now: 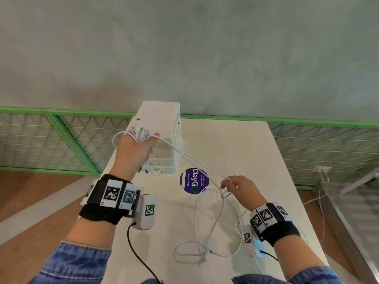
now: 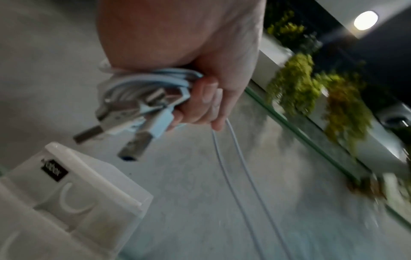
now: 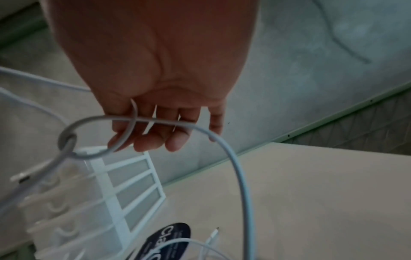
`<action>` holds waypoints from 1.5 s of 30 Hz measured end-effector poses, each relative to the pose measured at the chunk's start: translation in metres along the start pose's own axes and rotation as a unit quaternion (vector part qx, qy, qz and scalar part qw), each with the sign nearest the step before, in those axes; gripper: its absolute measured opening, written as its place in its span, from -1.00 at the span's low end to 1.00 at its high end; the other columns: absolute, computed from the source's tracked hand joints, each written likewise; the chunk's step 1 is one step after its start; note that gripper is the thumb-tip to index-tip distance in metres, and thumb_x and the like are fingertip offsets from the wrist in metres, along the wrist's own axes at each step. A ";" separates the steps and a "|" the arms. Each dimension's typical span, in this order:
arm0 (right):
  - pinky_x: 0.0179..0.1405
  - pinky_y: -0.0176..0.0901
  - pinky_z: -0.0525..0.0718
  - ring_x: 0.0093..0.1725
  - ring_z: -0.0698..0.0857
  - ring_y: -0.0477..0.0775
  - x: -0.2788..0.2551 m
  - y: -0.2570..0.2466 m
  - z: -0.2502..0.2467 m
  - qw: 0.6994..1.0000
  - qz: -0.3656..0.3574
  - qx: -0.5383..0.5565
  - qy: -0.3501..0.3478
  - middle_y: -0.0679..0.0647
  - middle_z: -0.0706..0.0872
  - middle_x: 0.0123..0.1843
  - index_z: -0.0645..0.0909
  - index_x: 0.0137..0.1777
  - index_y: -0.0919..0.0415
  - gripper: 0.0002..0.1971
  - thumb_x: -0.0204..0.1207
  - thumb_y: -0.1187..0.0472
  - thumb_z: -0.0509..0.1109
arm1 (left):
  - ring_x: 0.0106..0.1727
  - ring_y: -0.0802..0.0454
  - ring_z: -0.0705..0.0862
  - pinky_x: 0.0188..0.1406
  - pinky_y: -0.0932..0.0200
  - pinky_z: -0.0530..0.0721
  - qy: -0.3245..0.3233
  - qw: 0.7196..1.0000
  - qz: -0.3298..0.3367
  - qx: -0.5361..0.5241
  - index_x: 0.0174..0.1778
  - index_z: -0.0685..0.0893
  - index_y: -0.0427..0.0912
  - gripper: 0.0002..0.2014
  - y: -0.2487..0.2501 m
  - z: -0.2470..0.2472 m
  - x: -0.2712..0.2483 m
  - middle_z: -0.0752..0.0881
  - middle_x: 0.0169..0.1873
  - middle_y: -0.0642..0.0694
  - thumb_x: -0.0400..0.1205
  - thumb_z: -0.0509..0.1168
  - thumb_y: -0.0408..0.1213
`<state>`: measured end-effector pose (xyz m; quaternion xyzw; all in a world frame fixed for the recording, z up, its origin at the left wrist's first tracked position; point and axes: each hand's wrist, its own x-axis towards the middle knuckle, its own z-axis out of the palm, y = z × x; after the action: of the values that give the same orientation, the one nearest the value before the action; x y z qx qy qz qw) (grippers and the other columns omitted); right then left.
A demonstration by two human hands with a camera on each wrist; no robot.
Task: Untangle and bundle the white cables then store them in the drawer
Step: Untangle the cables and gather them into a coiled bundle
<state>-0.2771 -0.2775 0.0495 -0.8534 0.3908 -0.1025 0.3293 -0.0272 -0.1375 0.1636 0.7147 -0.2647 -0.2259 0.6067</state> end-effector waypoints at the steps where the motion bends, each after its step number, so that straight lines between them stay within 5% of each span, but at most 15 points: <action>1: 0.05 0.02 0.55 -0.13 0.66 0.03 -0.001 0.004 0.000 0.999 -0.004 -0.030 0.027 -0.07 0.74 -0.25 0.68 -0.27 -0.07 -0.74 0.57 -0.02 0.22 | -0.73 0.24 0.31 -0.73 0.39 0.26 0.000 1.000 0.006 0.009 -0.09 0.71 -0.30 -0.85 -0.001 0.000 -0.001 0.40 -0.75 0.16 0.56 0.41 -0.27; 6: 0.08 0.08 0.56 -0.13 0.64 0.00 0.001 0.008 -0.008 0.987 0.001 -0.024 0.157 -0.08 0.72 -0.25 0.73 -0.18 0.01 -0.90 0.37 0.02 0.53 | -0.72 0.16 0.35 -0.62 0.30 0.31 0.031 0.999 -0.001 0.010 -0.39 0.61 -0.19 -0.75 -0.010 0.005 -0.001 0.45 -0.71 0.08 0.49 0.47 -0.15; 11: 0.38 -0.22 0.38 0.28 0.48 -0.18 -0.001 -0.034 -0.027 0.993 -0.059 0.081 0.067 -0.14 0.59 0.27 0.39 0.49 -0.03 -0.40 0.45 0.11 0.48 | -0.69 0.10 0.30 -0.61 0.26 0.27 -0.016 0.999 -0.034 0.005 -0.44 0.51 -0.16 -0.71 -0.006 0.025 -0.011 0.42 -0.68 -0.01 0.56 0.39 -0.21; 15: 0.37 -0.36 0.31 0.47 0.36 -0.19 -0.005 -0.074 -0.031 0.981 -0.119 0.155 -0.010 -0.14 0.44 0.49 0.24 0.53 -0.13 -0.27 0.29 0.21 0.20 | -0.66 0.07 0.30 -0.59 0.26 0.24 -0.061 0.997 -0.052 -0.005 -0.37 0.51 -0.16 -0.76 0.000 0.042 -0.019 0.43 -0.67 -0.01 0.58 0.35 -0.19; 19: 0.04 -0.47 0.56 0.22 0.67 -0.05 -0.001 -0.086 -0.031 0.923 -0.091 0.374 -0.029 0.01 0.67 0.25 0.32 0.43 -0.11 -0.40 0.36 0.25 0.20 | -0.61 0.02 0.30 -0.55 0.22 0.24 -0.052 0.997 -0.052 0.010 -0.37 0.49 -0.17 -0.74 0.003 0.046 -0.018 0.42 -0.60 -0.09 0.58 0.36 -0.19; 21: -0.05 -0.43 0.64 0.00 0.77 -0.02 -0.001 -0.088 -0.028 0.929 -0.066 0.363 -0.015 0.02 0.75 0.10 0.37 0.41 -0.03 -0.57 0.56 0.22 0.29 | -0.65 0.05 0.31 -0.57 0.26 0.26 -0.036 0.998 -0.044 0.017 -0.40 0.49 -0.17 -0.72 0.003 0.044 -0.016 0.42 -0.61 -0.09 0.58 0.36 -0.20; 26: -0.21 -0.15 0.60 -0.49 0.51 -0.07 -0.004 -0.070 -0.013 0.940 -0.032 0.327 -0.091 -0.13 0.57 -0.50 0.56 0.35 0.19 -0.70 0.67 0.29 0.17 | -0.66 0.07 0.33 -0.55 0.24 0.31 0.003 0.998 -0.041 0.051 -0.49 0.44 -0.13 -0.65 0.005 0.026 -0.004 0.46 -0.62 -0.05 0.56 0.39 -0.16; 29: -0.34 -0.19 0.51 -0.49 0.40 -0.06 -0.005 -0.052 -0.023 0.954 -0.022 0.296 -0.051 -0.18 0.56 -0.49 0.67 0.17 0.06 -0.77 0.65 0.23 0.22 | -0.68 0.09 0.35 -0.58 0.24 0.33 -0.076 0.988 -0.050 0.124 -0.42 0.51 -0.16 -0.69 0.007 0.010 0.001 0.45 -0.65 -0.03 0.55 0.41 -0.10; 30: -0.35 -0.24 0.46 -0.47 0.39 -0.05 -0.005 -0.047 -0.029 0.957 -0.028 0.287 -0.025 -0.15 0.52 -0.47 0.69 0.11 -0.02 -0.78 0.64 0.22 0.24 | -0.67 0.10 0.36 -0.62 0.25 0.35 -0.118 0.977 -0.054 0.168 -0.31 0.25 -0.06 -0.59 0.006 0.006 0.000 0.46 -0.66 -0.01 0.54 0.41 -0.07; 31: -0.38 -0.29 0.41 -0.47 0.38 -0.06 -0.005 -0.044 -0.036 0.958 -0.032 0.284 0.007 -0.10 0.48 -0.48 0.70 0.04 -0.06 -0.78 0.63 0.23 0.25 | -0.66 0.11 0.36 -0.67 0.27 0.36 -0.175 0.956 -0.069 0.225 0.19 0.12 -0.22 -0.38 0.004 0.003 -0.004 0.47 -0.66 0.01 0.55 0.41 -0.03; 32: -0.40 -0.36 0.39 -0.48 0.39 -0.11 -0.002 -0.041 -0.043 0.957 -0.031 0.285 0.046 -0.12 0.47 -0.50 0.71 -0.01 -0.06 -0.78 0.63 0.24 0.25 | -0.67 0.14 0.36 -0.69 0.31 0.36 -0.233 0.933 -0.067 0.267 -0.13 0.33 -0.06 -0.63 0.003 0.003 -0.010 0.48 -0.67 0.02 0.54 0.41 0.01; 33: -0.41 -0.43 0.38 -0.48 0.44 -0.20 0.000 -0.040 -0.048 0.954 -0.033 0.287 0.084 -0.16 0.52 -0.53 0.72 -0.05 -0.02 -0.78 0.62 0.26 0.26 | -0.68 0.14 0.35 -0.69 0.32 0.34 -0.287 0.914 -0.068 0.279 0.03 0.55 -0.42 -0.48 0.002 0.004 -0.016 0.48 -0.68 0.03 0.52 0.42 0.04; 38: -0.27 -0.60 0.43 -0.35 0.57 -0.41 0.017 -0.045 -0.050 0.942 -0.053 0.285 0.169 -0.36 0.62 -0.44 0.65 0.18 0.00 -0.74 0.62 0.31 0.26 | -0.65 0.05 0.19 -0.65 0.33 0.16 -0.480 0.859 -0.091 0.151 -0.37 0.45 -0.21 -0.59 -0.002 0.022 -0.038 0.28 -0.60 -0.12 0.56 0.39 0.03; 41: -0.09 -0.64 0.42 -0.23 0.54 -0.26 0.030 -0.040 -0.035 0.949 -0.071 0.247 0.183 0.02 0.62 -0.20 0.61 0.31 0.04 -0.69 0.61 0.29 0.28 | -0.70 0.10 0.14 -0.67 0.37 0.12 -0.526 0.846 -0.067 0.051 -0.44 0.51 -0.19 -0.63 0.008 0.028 -0.042 0.25 -0.69 -0.01 0.51 0.35 0.01; 45: -0.11 -0.34 0.46 -0.22 0.53 -0.22 0.036 -0.035 -0.001 0.974 -0.136 0.114 0.139 -0.02 0.54 -0.26 0.58 0.35 0.02 -0.66 0.61 0.18 0.21 | -0.82 0.19 0.23 -0.67 0.37 0.26 -0.467 0.870 -0.024 -0.156 -0.37 0.60 -0.19 -0.65 0.019 0.030 -0.032 0.35 -0.78 0.12 0.49 0.43 0.03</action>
<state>-0.2327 -0.2876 0.0701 -0.8325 0.2989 -0.3082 0.3500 -0.0725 -0.1412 0.1779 0.4278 -0.4612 -0.5863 0.5103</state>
